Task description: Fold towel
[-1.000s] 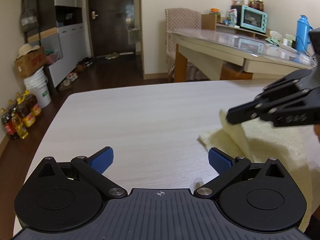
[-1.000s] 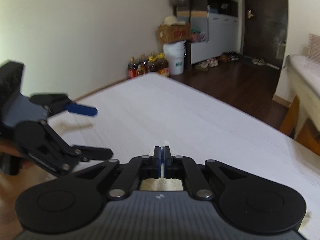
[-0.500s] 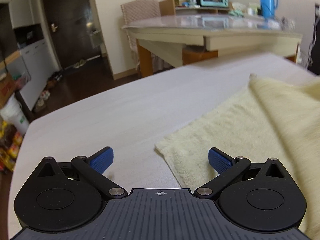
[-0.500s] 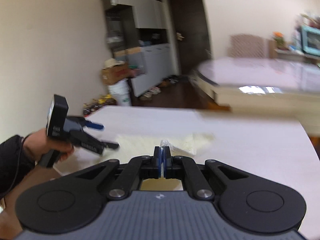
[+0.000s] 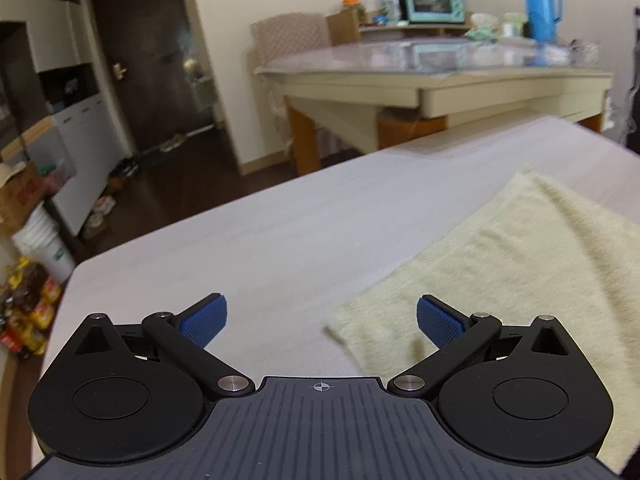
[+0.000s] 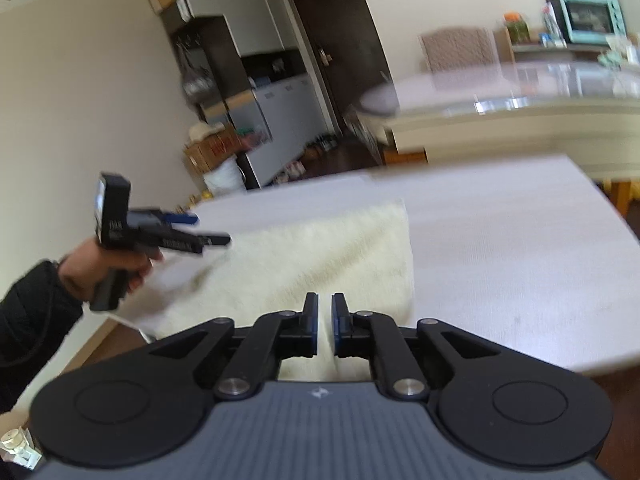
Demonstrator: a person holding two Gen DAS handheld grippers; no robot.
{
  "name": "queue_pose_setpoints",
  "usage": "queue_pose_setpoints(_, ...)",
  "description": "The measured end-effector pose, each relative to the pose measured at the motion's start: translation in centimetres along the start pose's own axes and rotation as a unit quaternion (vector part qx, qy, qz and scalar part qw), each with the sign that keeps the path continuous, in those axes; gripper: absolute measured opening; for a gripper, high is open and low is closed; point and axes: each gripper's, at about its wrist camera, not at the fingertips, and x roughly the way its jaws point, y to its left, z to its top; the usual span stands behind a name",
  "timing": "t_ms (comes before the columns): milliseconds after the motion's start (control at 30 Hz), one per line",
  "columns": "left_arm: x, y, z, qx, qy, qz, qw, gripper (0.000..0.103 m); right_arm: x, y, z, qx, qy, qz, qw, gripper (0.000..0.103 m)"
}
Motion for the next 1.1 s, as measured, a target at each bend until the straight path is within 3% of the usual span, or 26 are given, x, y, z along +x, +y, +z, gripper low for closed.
queue_pose_setpoints(133,-0.5,-1.1,0.0,0.013,0.013,-0.062,0.9979,0.100,1.0,-0.1,1.0,-0.020,-0.008,0.000,1.000,0.015)
queue_pose_setpoints(200,-0.4,-1.6,-0.1,0.023,0.018,-0.067,0.9973,0.095,2.3,-0.4,1.7,-0.031,-0.002,0.000,1.000,0.015)
queue_pose_setpoints(267,-0.1,-1.8,0.0,0.034,0.028,-0.066,0.9968,0.073,4.1,-0.7,2.3,-0.041,0.010,0.002,0.999,0.015)
queue_pose_setpoints(400,0.5,-1.2,-0.1,0.030,0.037,-0.059,0.9971,0.073,7.0,-1.3,3.5,-0.058,0.028,0.005,0.998,0.015)
queue_pose_setpoints(500,0.8,-0.5,0.0,0.021,0.039,-0.056,0.9974,0.063,9.3,-1.9,4.4,-0.071,0.036,-0.002,0.997,0.018)
queue_pose_setpoints(567,1.1,0.1,0.1,0.015,0.043,-0.054,0.9975,0.041,10.7,-2.3,4.9,-0.083,0.045,-0.011,0.996,0.026)
queue_pose_setpoints(633,1.4,0.4,0.0,0.015,0.046,-0.050,0.9976,0.027,12.5,-2.7,5.5,-0.095,0.059,-0.022,0.993,0.029)
queue_pose_setpoints(867,1.8,0.6,0.2,0.034,0.048,-0.036,0.9976,0.013,17.4,-3.2,6.1,-0.149,0.106,-0.053,0.982,0.037)
queue_pose_setpoints(967,2.4,0.9,0.6,0.037,0.046,-0.030,0.9978,0.012,18.3,-3.4,6.0,-0.160,0.109,-0.071,0.978,0.034)
queue_pose_setpoints(1100,3.6,1.2,1.5,0.043,0.046,-0.023,0.9978,0.012,19.2,-3.7,6.1,-0.170,0.111,-0.095,0.975,0.039)
